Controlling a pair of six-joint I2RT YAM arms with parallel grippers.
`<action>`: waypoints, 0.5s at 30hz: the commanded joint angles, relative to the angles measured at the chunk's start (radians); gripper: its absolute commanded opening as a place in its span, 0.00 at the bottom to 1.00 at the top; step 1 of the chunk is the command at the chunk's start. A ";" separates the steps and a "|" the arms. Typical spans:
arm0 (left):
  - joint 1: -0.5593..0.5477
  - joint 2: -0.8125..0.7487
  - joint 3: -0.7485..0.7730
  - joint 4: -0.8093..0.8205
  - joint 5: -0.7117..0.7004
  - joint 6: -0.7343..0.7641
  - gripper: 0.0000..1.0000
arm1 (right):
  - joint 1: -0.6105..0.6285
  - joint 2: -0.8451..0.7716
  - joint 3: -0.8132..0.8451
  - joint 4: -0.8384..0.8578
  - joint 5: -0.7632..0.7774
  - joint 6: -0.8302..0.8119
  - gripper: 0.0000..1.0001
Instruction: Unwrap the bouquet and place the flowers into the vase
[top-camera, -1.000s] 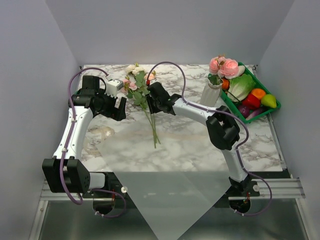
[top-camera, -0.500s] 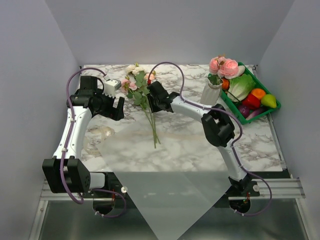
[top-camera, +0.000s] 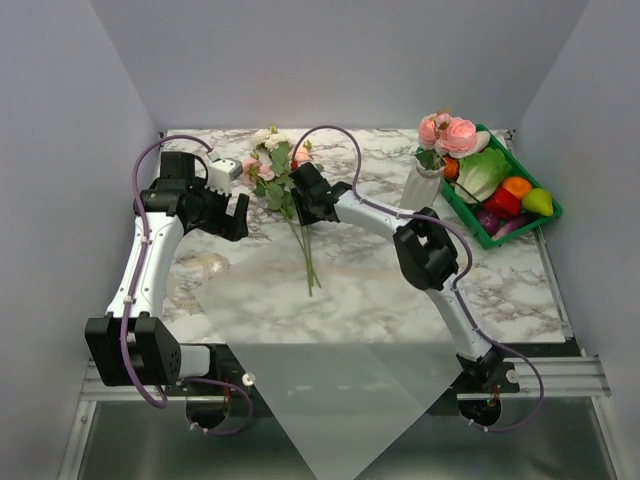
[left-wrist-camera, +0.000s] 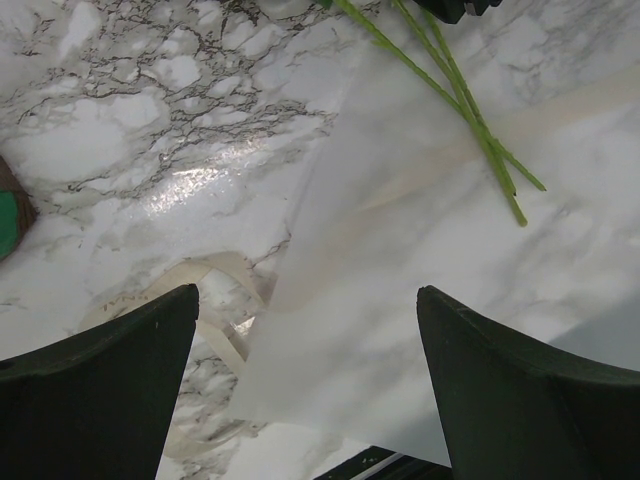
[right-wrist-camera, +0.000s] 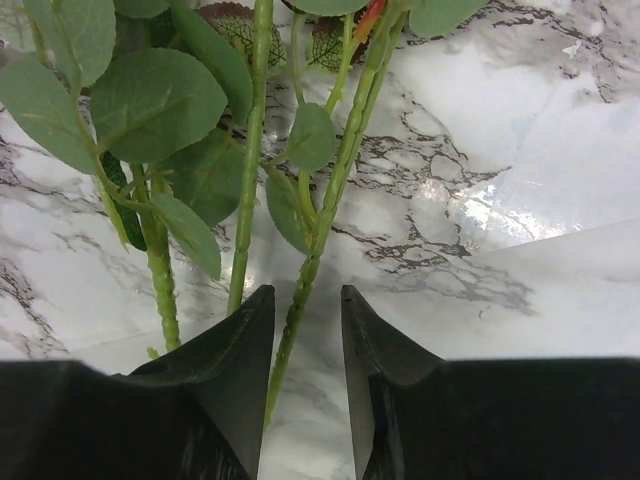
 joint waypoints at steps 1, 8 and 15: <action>0.006 -0.025 -0.017 0.012 -0.001 0.009 0.99 | -0.005 0.042 0.049 -0.046 -0.030 0.015 0.41; 0.006 -0.031 -0.006 0.003 0.010 0.004 0.99 | -0.005 0.131 0.210 -0.168 -0.024 0.009 0.33; 0.006 -0.045 -0.003 -0.009 0.009 0.013 0.99 | -0.005 0.156 0.281 -0.269 0.036 0.019 0.29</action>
